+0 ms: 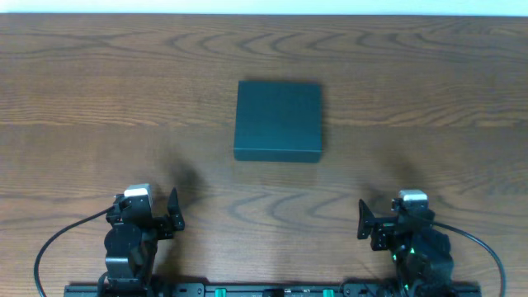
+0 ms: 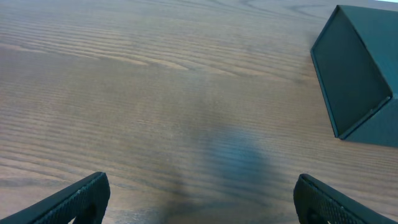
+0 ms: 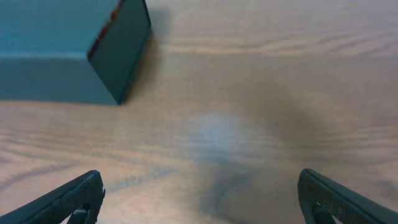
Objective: Pack container
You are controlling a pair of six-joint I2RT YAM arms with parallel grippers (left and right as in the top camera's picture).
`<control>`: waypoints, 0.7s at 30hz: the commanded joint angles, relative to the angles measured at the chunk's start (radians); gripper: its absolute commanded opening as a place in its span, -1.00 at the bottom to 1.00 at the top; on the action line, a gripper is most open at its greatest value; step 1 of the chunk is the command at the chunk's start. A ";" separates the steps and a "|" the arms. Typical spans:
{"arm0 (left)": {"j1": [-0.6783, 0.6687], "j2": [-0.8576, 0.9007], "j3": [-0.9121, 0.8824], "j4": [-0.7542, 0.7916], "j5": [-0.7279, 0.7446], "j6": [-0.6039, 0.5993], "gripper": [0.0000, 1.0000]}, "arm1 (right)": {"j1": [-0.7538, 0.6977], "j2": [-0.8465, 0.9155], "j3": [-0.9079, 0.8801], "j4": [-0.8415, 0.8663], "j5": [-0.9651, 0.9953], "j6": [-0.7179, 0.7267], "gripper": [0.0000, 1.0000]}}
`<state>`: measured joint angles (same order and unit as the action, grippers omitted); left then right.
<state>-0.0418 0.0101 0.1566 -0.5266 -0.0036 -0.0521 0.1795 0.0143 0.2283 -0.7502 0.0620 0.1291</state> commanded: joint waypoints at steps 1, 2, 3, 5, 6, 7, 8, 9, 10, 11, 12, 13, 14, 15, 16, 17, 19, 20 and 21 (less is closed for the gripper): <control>0.004 -0.006 -0.014 0.001 -0.003 0.004 0.90 | -0.009 -0.009 -0.037 -0.002 -0.006 0.016 0.99; 0.004 -0.006 -0.014 0.001 -0.003 0.004 0.91 | -0.009 -0.009 -0.045 -0.002 -0.006 0.016 0.98; 0.004 -0.006 -0.014 0.001 -0.003 0.004 0.90 | -0.009 -0.009 -0.060 -0.002 -0.006 0.016 0.99; 0.004 -0.006 -0.014 0.001 -0.003 0.004 0.90 | -0.009 -0.009 -0.066 0.010 -0.006 0.016 0.98; 0.004 -0.006 -0.014 0.001 -0.003 0.004 0.90 | -0.009 -0.009 -0.068 0.012 -0.006 0.016 0.99; 0.004 -0.006 -0.014 0.001 -0.003 0.004 0.91 | -0.009 -0.009 -0.068 0.013 -0.006 0.016 0.98; 0.004 -0.006 -0.014 0.001 -0.003 0.004 0.90 | -0.009 -0.009 -0.068 0.013 -0.006 0.016 0.98; 0.004 -0.006 -0.014 0.001 -0.003 0.004 0.90 | -0.009 -0.009 -0.068 0.013 -0.006 0.016 0.99; 0.004 -0.006 -0.014 0.001 -0.003 0.004 0.91 | -0.009 -0.009 -0.068 0.013 -0.006 0.016 0.98; 0.004 -0.006 -0.014 0.001 -0.003 0.004 0.90 | -0.009 -0.009 -0.068 0.013 -0.006 0.016 0.99; 0.004 -0.006 -0.014 0.001 -0.003 0.004 0.90 | -0.009 -0.009 -0.068 0.013 -0.006 0.016 0.99; 0.004 -0.006 -0.014 0.001 -0.003 0.004 0.91 | -0.009 -0.009 -0.068 0.013 -0.006 0.016 0.98; 0.004 -0.006 -0.014 0.001 -0.003 0.004 0.90 | -0.009 -0.009 -0.068 0.013 -0.006 0.016 0.98; 0.004 -0.006 -0.014 0.001 -0.003 0.004 0.90 | -0.009 -0.009 -0.068 0.013 -0.006 0.016 0.99; 0.004 -0.006 -0.014 0.001 -0.003 0.004 0.91 | -0.009 -0.009 -0.068 0.013 -0.006 0.016 0.98; 0.004 -0.006 -0.014 0.001 -0.003 0.004 0.90 | -0.009 -0.009 -0.068 0.013 -0.006 0.016 0.99; 0.004 -0.006 -0.014 0.001 -0.003 0.004 0.91 | -0.009 -0.009 -0.068 0.013 -0.006 0.016 0.98; 0.004 -0.006 -0.014 0.001 -0.003 0.004 0.91 | -0.009 -0.009 -0.068 0.013 -0.006 0.016 0.98; 0.004 -0.006 -0.014 0.001 -0.003 0.004 0.90 | -0.009 -0.009 -0.068 0.013 -0.006 0.016 0.98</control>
